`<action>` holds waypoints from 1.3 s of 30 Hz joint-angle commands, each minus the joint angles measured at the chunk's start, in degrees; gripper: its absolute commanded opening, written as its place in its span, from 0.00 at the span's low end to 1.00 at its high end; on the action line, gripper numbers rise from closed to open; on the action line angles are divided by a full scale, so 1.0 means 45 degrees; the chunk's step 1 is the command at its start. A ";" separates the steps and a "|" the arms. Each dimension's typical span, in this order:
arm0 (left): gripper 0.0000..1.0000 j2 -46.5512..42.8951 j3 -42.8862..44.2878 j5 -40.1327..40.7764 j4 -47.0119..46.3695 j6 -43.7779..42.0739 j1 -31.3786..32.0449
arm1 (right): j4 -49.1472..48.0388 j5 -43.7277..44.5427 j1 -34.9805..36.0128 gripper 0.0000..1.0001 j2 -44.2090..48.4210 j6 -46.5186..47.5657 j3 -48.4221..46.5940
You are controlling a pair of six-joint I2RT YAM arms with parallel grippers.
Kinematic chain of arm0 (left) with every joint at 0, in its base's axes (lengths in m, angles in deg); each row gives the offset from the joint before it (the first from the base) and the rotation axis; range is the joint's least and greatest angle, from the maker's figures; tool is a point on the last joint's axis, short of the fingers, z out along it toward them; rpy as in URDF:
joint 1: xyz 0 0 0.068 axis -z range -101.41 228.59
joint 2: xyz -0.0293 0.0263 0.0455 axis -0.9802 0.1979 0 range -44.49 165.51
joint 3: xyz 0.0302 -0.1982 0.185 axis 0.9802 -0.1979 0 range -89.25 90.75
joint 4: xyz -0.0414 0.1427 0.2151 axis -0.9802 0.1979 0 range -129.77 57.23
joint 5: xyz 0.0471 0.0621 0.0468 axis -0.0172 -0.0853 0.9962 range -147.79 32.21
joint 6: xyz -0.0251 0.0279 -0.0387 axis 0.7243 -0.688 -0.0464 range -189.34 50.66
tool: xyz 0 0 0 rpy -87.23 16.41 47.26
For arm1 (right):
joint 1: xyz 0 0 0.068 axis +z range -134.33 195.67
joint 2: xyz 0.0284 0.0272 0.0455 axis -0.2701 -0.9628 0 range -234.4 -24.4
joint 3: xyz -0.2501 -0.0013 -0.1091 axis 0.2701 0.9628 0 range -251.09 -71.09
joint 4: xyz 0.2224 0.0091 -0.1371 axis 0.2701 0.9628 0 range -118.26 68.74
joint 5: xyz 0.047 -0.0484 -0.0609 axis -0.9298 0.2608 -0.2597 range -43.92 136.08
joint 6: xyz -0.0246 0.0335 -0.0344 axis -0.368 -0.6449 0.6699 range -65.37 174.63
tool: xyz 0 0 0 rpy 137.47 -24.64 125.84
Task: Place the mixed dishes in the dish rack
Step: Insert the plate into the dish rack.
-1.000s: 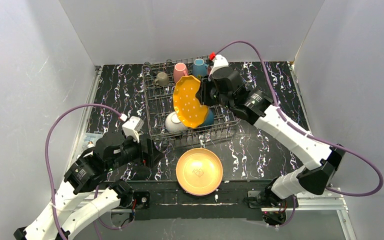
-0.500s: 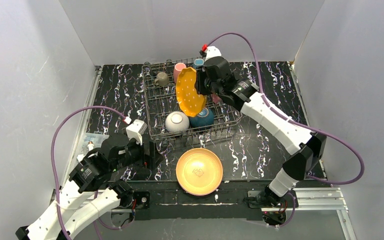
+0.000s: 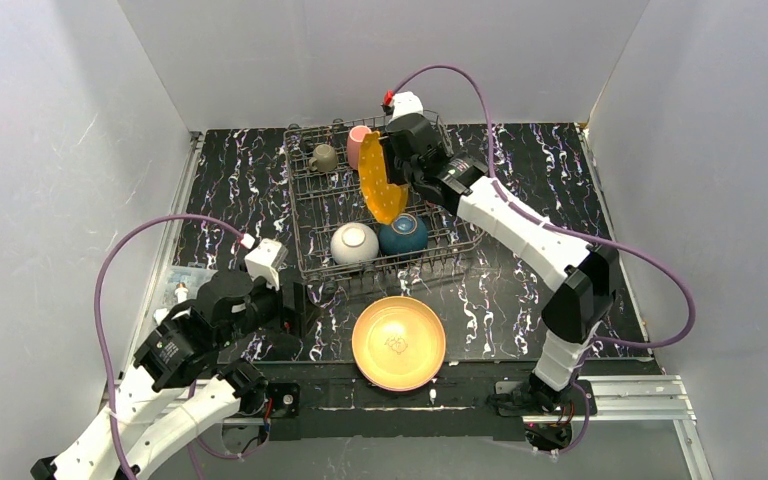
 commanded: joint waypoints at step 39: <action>0.91 0.0250 -0.0191 0.0664 -0.0115 -0.0315 -0.0039 | -0.2747 0.3248 -0.0986 0.01 -0.3562 0.2622 -0.3948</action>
